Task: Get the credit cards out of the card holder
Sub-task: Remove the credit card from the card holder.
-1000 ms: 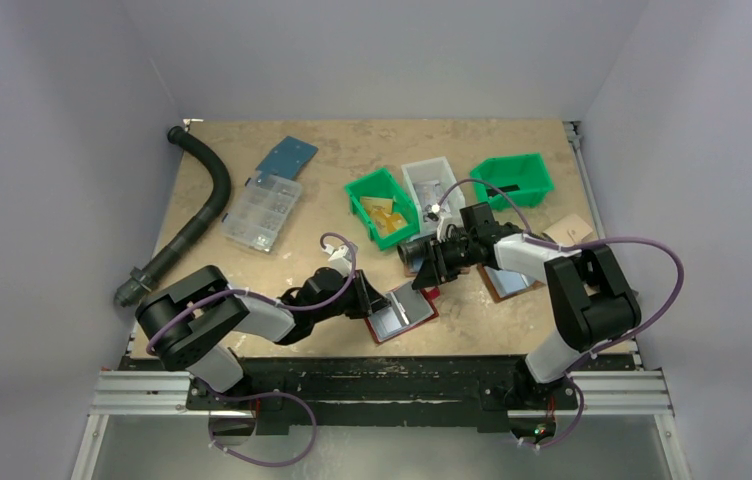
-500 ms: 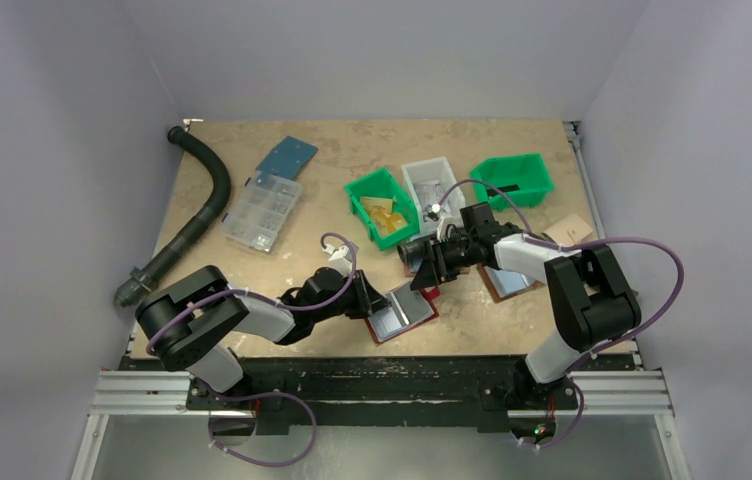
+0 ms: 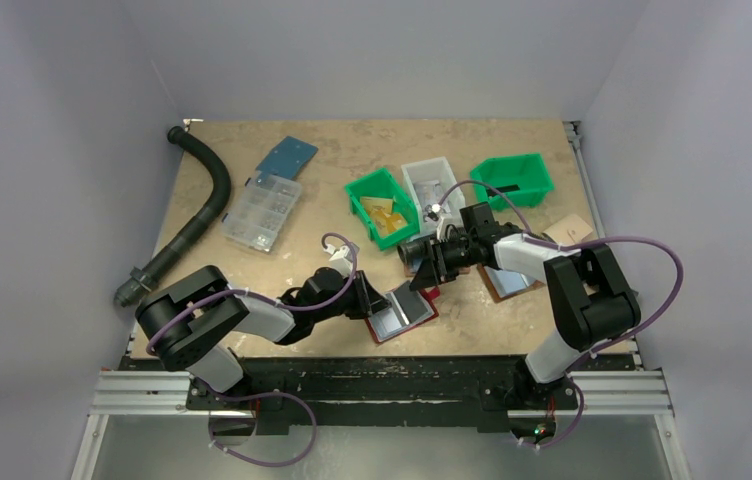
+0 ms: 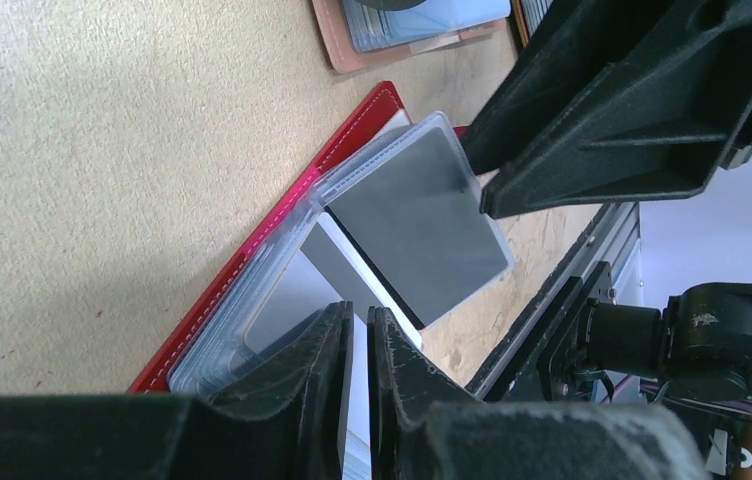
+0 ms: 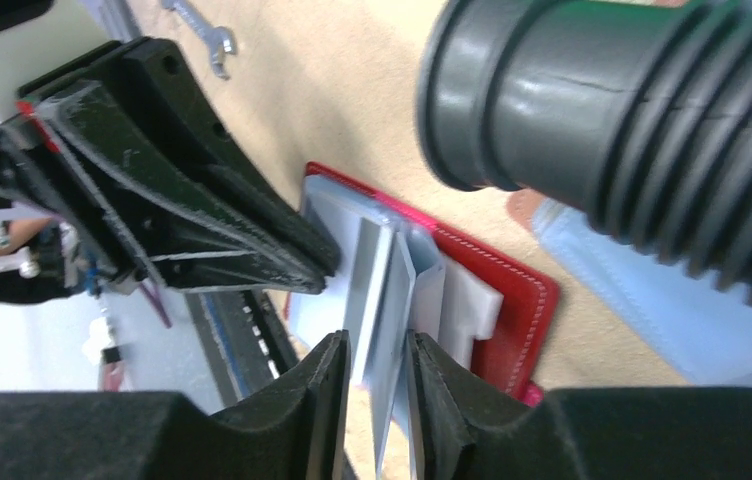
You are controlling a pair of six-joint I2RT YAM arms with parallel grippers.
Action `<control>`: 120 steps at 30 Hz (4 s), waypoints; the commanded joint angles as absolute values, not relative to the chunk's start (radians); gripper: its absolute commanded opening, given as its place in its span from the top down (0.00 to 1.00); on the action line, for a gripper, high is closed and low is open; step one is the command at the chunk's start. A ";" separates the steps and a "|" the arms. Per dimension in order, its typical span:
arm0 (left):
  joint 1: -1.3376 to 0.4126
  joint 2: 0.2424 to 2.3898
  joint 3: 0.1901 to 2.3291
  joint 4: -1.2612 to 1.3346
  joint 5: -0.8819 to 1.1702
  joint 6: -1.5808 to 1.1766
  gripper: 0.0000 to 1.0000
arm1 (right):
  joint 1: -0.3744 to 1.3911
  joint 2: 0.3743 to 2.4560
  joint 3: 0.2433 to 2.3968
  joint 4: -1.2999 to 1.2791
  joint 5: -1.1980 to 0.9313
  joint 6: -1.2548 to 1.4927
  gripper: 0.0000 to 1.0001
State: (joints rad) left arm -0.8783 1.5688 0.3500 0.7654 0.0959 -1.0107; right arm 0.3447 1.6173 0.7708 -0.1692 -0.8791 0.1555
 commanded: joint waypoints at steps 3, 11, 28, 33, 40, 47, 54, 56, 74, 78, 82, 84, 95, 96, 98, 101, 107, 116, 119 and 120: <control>-0.882 1.569 0.370 0.793 0.111 -0.985 0.84 | 0.350 1.611 0.778 -0.153 -1.032 0.184 0.67; -0.882 1.553 0.369 0.786 0.107 -0.972 0.84 | 0.379 1.627 0.789 -0.182 -0.810 0.128 0.68; -0.881 1.306 0.329 0.764 0.099 -0.894 0.49 | 0.346 1.553 0.818 -0.172 -1.104 0.115 1.00; -0.881 1.292 0.326 0.861 0.144 -0.929 0.45 | 0.305 1.544 0.812 -0.164 -1.276 0.060 1.00; -0.883 1.331 0.269 1.089 0.154 -1.011 0.41 | 0.249 1.509 0.776 -0.067 -1.382 0.108 1.00; -0.907 1.354 0.233 1.234 0.109 -1.046 0.38 | 0.232 1.505 0.767 -0.031 -1.455 0.100 1.00; -0.940 1.358 0.196 1.326 0.024 -1.016 0.37 | 0.224 1.496 0.748 0.044 -1.506 0.142 1.00; -0.945 1.341 0.184 1.328 -0.010 -0.998 0.36 | 0.222 1.495 0.746 0.062 -1.512 0.157 1.00; -0.945 1.596 0.191 1.671 0.086 -1.065 0.34 | 0.208 1.508 0.729 0.156 -1.542 0.242 1.00; -0.946 1.692 0.209 1.779 0.098 -1.116 0.38 | 0.209 1.511 0.726 0.164 -1.540 0.255 1.00; -0.945 1.696 0.233 1.777 0.111 -1.117 0.40 | 0.208 1.512 0.723 0.169 -1.537 0.261 1.00; -0.946 1.677 0.229 1.761 0.097 -1.109 0.41 | 0.209 1.514 0.723 0.170 -1.537 0.263 1.00; -0.946 1.518 0.231 1.605 0.080 -1.066 0.43 | 0.208 1.520 0.723 0.172 -1.529 0.268 1.00; -0.947 1.509 0.234 1.584 0.078 -1.064 0.43 | 0.209 1.520 0.723 0.172 -1.529 0.268 1.00; -0.946 1.504 0.244 1.573 0.077 -1.059 0.42 | 0.209 1.522 0.723 0.172 -1.532 0.270 1.00; -0.946 1.529 0.264 1.560 0.077 -1.066 0.43 | 0.209 1.520 0.722 0.174 -1.534 0.273 1.00; -0.945 1.552 0.280 1.533 0.069 -1.072 0.43 | 0.208 1.517 0.722 0.178 -1.536 0.278 1.00; -0.946 1.422 0.300 1.273 0.041 -1.017 0.42 | 0.209 1.520 0.721 0.179 -1.533 0.281 1.00; -0.946 1.389 0.314 1.185 0.037 -1.002 0.42 | 0.208 1.520 0.720 0.181 -1.532 0.281 1.00; -0.946 1.384 0.316 1.171 0.037 -1.001 0.41 | 0.208 1.520 0.721 0.181 -1.532 0.280 1.00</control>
State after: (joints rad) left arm -0.9432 1.4254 0.2745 1.2675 0.0540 -1.0485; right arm 0.2089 1.5322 0.7212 0.1486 -1.4841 0.2687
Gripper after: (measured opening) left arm 0.582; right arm 0.049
